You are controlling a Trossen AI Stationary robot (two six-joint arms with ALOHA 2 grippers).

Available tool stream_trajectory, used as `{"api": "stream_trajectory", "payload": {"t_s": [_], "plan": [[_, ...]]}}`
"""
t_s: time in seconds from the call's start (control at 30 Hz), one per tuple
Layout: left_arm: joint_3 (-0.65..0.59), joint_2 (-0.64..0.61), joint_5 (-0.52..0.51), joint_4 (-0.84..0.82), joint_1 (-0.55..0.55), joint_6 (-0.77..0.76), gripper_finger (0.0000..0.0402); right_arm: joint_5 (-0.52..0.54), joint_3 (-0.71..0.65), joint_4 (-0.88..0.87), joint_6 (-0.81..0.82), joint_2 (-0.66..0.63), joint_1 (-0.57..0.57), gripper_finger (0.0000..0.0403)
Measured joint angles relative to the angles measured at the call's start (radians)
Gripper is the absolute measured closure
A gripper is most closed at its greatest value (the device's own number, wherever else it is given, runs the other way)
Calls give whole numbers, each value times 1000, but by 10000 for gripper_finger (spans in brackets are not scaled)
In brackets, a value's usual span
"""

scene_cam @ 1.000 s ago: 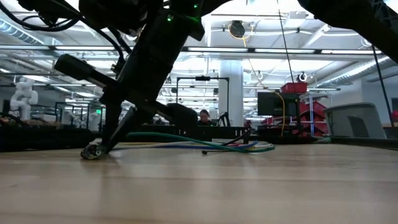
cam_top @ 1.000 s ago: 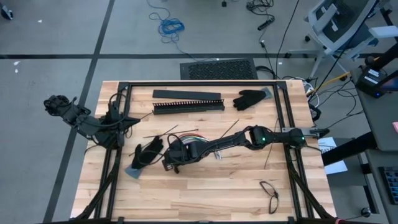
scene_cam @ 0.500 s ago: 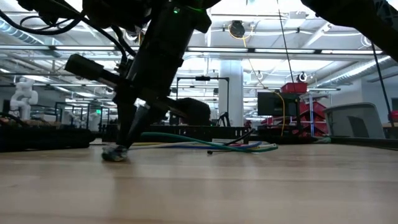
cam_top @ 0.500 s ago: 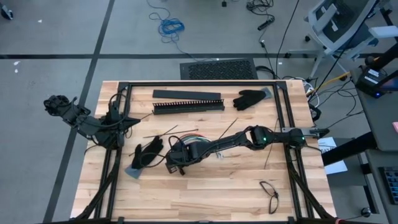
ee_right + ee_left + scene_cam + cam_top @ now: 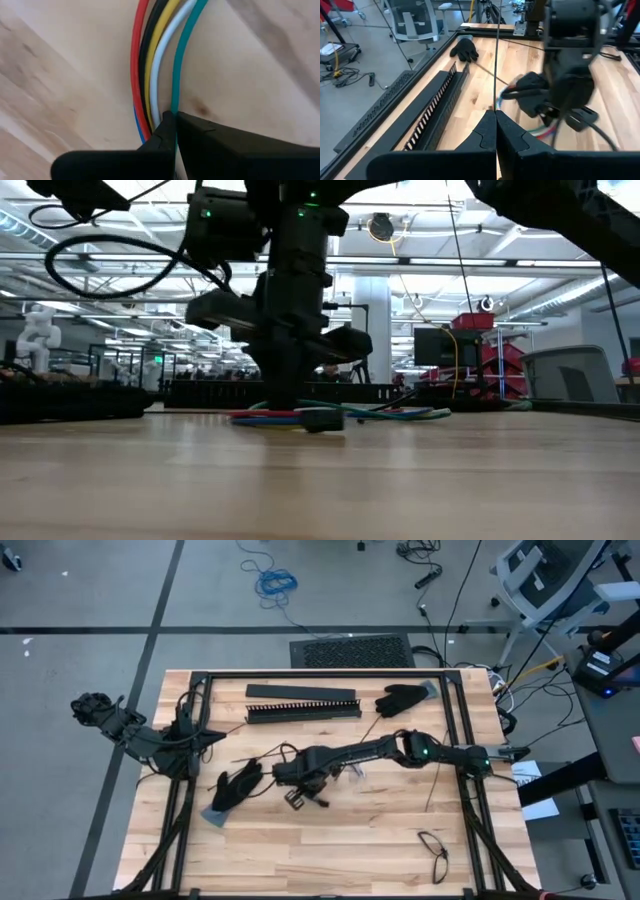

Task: Ziptie cables
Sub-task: Wrap the cable wires using a zip tie

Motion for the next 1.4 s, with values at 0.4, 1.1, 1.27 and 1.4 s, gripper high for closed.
{"api": "stream_trajectory", "payload": {"t_s": [0.4,1.1,1.27,1.4], "plan": [[0,-44,24,-5,0,9,401,39,-467,193,-39,-310,-82,402],[1,-131,-30,-2,0,-2,401,134,-1403,883,538,-904,-30,402],[1,-131,-31,-2,0,-2,401,277,-1404,890,668,-896,47,394],[1,-131,-31,-2,0,-2,401,240,-1404,952,637,-897,58,345]]}}
